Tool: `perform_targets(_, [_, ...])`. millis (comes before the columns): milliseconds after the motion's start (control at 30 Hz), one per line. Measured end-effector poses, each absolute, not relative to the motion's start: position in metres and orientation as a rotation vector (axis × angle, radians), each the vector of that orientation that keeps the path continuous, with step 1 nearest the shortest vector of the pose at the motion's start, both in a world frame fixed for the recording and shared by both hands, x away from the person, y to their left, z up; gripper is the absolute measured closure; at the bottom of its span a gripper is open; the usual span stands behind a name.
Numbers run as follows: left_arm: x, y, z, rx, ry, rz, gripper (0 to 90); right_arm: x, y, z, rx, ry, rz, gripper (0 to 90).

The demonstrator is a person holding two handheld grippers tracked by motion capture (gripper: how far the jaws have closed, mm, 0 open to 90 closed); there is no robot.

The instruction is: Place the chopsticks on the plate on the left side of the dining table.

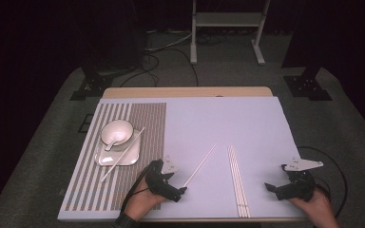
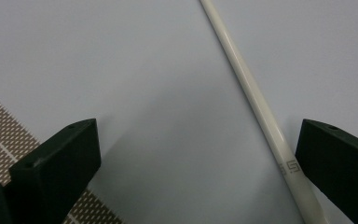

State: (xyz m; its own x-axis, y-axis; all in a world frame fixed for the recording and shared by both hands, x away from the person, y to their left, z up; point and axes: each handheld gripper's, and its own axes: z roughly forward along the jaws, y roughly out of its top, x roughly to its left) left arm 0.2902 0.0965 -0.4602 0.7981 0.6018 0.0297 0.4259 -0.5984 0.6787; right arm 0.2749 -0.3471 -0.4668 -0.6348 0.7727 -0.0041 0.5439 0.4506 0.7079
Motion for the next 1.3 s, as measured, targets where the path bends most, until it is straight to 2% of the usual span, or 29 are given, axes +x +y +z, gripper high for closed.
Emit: perform_targets(1300, [0.303, 0.123, -0.458, 2.269, 0.851, 0.395, 0.0, 0.275, -0.347, -0.467, 1.123, 2.380, 0.985, 0.0])
